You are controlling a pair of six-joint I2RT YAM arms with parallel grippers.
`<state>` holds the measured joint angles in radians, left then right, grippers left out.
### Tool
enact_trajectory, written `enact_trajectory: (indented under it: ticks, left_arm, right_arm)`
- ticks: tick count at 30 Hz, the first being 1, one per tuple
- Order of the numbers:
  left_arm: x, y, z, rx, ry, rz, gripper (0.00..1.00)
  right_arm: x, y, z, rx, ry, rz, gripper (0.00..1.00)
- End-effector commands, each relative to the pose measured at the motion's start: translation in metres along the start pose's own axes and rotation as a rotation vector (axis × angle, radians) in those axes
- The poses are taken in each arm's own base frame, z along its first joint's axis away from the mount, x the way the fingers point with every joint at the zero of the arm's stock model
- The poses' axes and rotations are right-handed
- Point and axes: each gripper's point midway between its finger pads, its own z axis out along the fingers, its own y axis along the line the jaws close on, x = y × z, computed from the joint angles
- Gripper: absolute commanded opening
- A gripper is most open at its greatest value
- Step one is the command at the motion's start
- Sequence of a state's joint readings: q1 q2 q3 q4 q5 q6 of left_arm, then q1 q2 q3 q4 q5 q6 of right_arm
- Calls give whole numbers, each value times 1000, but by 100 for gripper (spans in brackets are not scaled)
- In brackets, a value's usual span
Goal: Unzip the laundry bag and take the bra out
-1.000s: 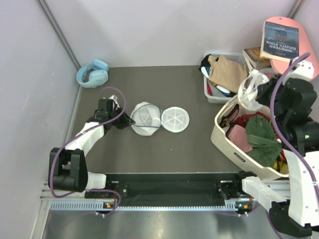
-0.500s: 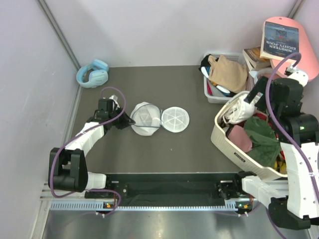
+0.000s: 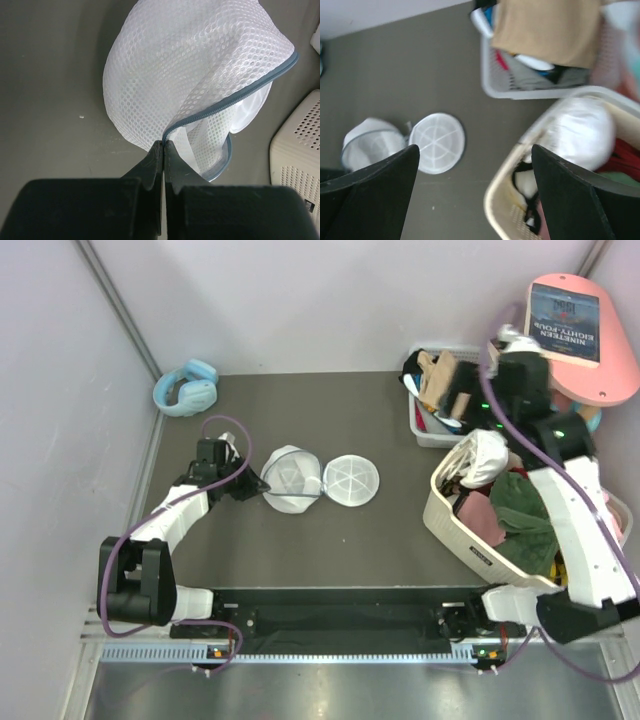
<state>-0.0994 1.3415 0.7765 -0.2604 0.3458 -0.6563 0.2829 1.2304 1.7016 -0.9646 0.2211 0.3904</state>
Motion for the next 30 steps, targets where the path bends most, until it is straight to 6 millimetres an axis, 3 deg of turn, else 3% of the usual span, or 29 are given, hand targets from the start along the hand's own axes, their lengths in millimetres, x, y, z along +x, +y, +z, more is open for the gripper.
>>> enact_trajectory:
  ticks: [1,2,3,5,6,9,14,16,19,24,30]
  left_arm:
    - [-18,-13,-6,25,-42,18,0]
    - [-21,-16,-7,31,-48,21,0]
    - [-22,-16,-7,34,-52,23,0]
    - [-24,-21,-10,52,-59,37,0]
    - [-26,-22,-12,54,-65,40,0]
    - [-28,-24,-14,57,-72,44,0]
    - [-27,-23,-16,41,-65,40,0]
    - [-26,-22,-17,39,-59,41,0]
    - [-23,-22,-19,41,-51,41,0]
    - [-15,-13,-11,29,-22,42,0]
    - [-16,-10,-3,25,-17,21,0]
  right_arm:
    - [28,87,24,-219,83,-53,92]
    - [36,103,31,-265,99,-59,93]
    - [53,137,26,-400,146,-84,95]
    - [78,168,40,-500,177,-101,96]
    - [91,184,38,-551,208,-105,97]
    - [121,193,63,-533,274,-80,96]
    - [174,159,128,-253,400,-100,88]
    - [197,144,151,-183,466,-93,79]
    - [217,121,176,-102,526,-61,67]
    - [243,88,205,-10,583,-59,54]
    - [270,58,222,44,664,-97,46]
